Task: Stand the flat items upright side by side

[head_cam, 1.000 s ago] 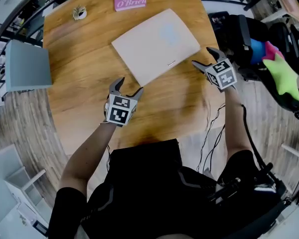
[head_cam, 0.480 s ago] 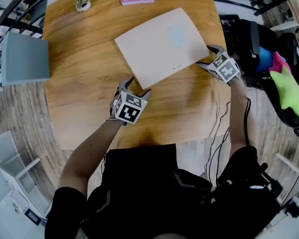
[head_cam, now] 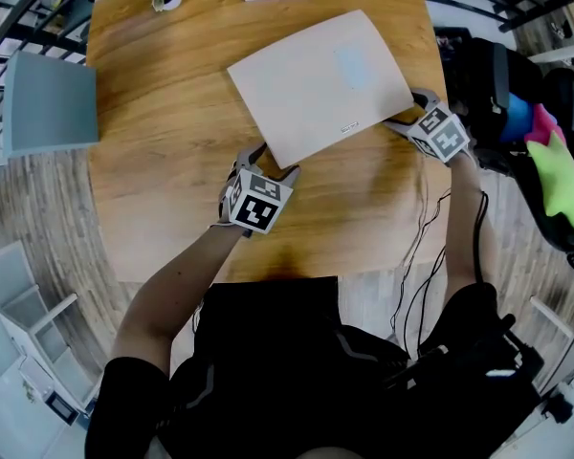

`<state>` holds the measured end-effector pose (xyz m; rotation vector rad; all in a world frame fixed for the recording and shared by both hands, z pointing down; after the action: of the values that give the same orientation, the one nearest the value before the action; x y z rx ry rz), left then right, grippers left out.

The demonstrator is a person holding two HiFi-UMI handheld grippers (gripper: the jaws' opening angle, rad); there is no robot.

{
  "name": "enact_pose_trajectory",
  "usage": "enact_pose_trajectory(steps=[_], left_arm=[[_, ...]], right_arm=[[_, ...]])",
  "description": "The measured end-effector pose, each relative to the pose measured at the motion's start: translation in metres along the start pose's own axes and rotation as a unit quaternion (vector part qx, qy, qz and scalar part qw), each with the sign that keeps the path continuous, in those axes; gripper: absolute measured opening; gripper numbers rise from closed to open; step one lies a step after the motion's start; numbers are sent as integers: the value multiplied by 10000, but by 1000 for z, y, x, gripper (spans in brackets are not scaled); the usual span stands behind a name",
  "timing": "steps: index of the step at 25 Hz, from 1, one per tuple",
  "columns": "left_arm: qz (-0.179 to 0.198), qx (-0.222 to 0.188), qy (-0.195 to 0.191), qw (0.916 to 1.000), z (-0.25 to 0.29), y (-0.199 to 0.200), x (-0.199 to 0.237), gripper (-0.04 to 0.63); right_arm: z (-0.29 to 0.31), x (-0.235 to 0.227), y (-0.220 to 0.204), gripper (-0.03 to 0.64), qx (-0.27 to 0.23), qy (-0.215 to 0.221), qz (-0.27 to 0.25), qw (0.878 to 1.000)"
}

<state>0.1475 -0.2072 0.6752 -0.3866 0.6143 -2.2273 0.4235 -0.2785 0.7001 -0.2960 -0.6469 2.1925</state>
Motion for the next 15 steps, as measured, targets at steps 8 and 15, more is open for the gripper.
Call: enact_pose_trajectory(steps=[8, 15], left_arm=[[35, 164, 216, 9996, -2, -9, 7, 327], [35, 282, 171, 9994, -6, -23, 11, 318]], right_arm=[[-29, 19, 18, 345, -37, -226, -134, 9996], [-73, 43, 55, 333, -77, -799, -722, 9942]])
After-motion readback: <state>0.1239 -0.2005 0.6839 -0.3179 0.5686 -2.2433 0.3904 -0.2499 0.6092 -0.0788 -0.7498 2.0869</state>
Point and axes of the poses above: the fingertips, and each gripper's own axes: z forward along the fingers, x to its left, y out of its top, the point moved 3 cm from there along -z, backward along the fingers
